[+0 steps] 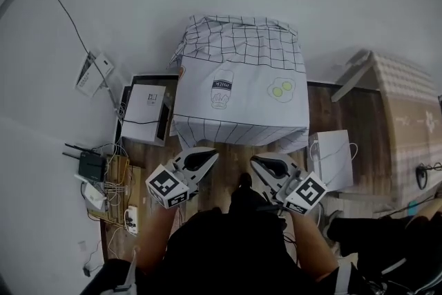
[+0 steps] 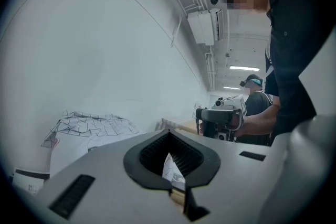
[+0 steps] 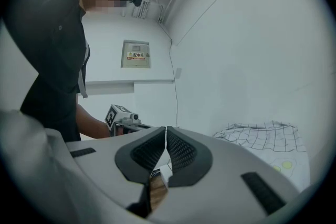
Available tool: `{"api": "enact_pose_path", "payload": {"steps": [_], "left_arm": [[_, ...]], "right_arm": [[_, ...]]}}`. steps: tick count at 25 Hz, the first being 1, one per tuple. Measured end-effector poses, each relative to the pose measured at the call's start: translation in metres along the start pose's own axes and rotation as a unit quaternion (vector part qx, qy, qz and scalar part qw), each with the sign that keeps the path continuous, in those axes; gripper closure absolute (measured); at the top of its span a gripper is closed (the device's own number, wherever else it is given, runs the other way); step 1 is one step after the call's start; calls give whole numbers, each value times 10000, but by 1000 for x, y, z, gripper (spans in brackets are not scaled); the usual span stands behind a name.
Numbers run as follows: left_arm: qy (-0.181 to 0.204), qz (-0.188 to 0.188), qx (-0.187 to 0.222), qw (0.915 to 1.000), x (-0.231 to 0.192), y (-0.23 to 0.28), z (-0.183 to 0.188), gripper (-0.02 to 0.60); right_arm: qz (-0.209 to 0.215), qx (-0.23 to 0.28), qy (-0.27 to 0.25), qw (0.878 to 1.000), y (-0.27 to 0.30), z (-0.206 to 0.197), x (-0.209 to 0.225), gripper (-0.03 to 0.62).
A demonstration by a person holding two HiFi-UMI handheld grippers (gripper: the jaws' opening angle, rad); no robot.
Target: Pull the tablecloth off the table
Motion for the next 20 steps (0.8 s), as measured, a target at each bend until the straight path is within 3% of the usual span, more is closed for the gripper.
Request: {"api": "enact_pose_path", "payload": {"steps": [9, 20], "left_arm": [[141, 361, -297, 9988, -52, 73, 20, 574], [193, 866, -467, 9950, -96, 97, 31, 574]], "right_arm": [[391, -65, -153, 9991, 3, 49, 96, 571], [753, -93, -27, 9971, 15, 56, 154, 571]]}}
Point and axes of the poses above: the fingertips, and each gripper's own axes: y forward along the fingers, x to its right, z out of its top, the point moved 3 cm from there along -y, backward along the fingers, and after that the axes turned 12 degrees about y, right-handed, at the moved point
